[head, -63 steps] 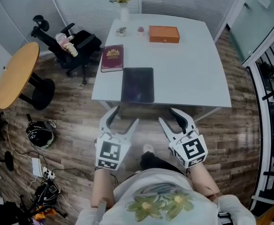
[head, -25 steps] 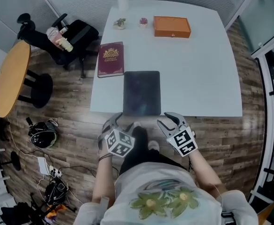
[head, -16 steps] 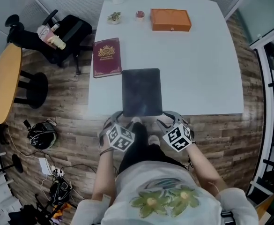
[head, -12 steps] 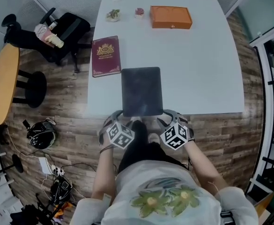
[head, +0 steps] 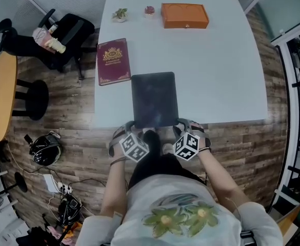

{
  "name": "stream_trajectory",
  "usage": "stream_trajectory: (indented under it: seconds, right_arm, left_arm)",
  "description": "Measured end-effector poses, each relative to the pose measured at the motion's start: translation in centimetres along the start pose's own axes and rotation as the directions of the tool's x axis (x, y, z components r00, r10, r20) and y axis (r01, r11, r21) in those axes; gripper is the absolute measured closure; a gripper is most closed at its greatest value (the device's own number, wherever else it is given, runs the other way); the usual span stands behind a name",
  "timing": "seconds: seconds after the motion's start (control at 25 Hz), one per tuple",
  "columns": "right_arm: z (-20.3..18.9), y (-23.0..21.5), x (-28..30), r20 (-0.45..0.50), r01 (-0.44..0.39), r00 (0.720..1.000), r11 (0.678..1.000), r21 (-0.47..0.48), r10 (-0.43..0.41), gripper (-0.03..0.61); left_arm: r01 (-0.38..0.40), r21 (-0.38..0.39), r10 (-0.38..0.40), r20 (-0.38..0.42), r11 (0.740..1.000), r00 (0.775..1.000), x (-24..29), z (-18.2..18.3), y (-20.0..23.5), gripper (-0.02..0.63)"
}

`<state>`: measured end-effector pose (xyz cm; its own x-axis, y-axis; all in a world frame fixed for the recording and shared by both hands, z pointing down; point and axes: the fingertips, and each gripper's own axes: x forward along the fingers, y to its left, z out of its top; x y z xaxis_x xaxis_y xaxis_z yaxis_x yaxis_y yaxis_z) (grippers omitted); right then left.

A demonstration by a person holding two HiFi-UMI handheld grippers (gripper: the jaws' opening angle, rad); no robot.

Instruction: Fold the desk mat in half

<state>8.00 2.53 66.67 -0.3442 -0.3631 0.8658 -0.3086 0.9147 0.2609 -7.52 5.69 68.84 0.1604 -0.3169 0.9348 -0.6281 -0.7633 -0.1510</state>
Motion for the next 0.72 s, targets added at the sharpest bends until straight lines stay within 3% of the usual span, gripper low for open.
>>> stream_trajectory:
  seconds: [0.08,0.4,0.72]
  right_arm:
    - [0.0,0.0,-0.1,0.001,-0.001,1.0,1.0,-0.004,0.001,0.448]
    - [0.2,0.3,-0.5,0.005,-0.055,0.998,0.998,0.033,0.055,0.532]
    - [0.7,-0.2,-1.6,0.035,-0.077,0.997,0.99,0.121,0.073,0.552]
  left_arm:
    - [-0.008,-0.02,0.008,0.013,1.0,1.0,-0.2,0.2,0.5,0.433]
    - [0.055,-0.048,-0.054,0.025,0.997,0.998,-1.0,0.5,0.7,0.484]
    - [0.067,-0.081,-0.063,0.051,0.994,0.997,-1.8,0.5,0.5,0.592]
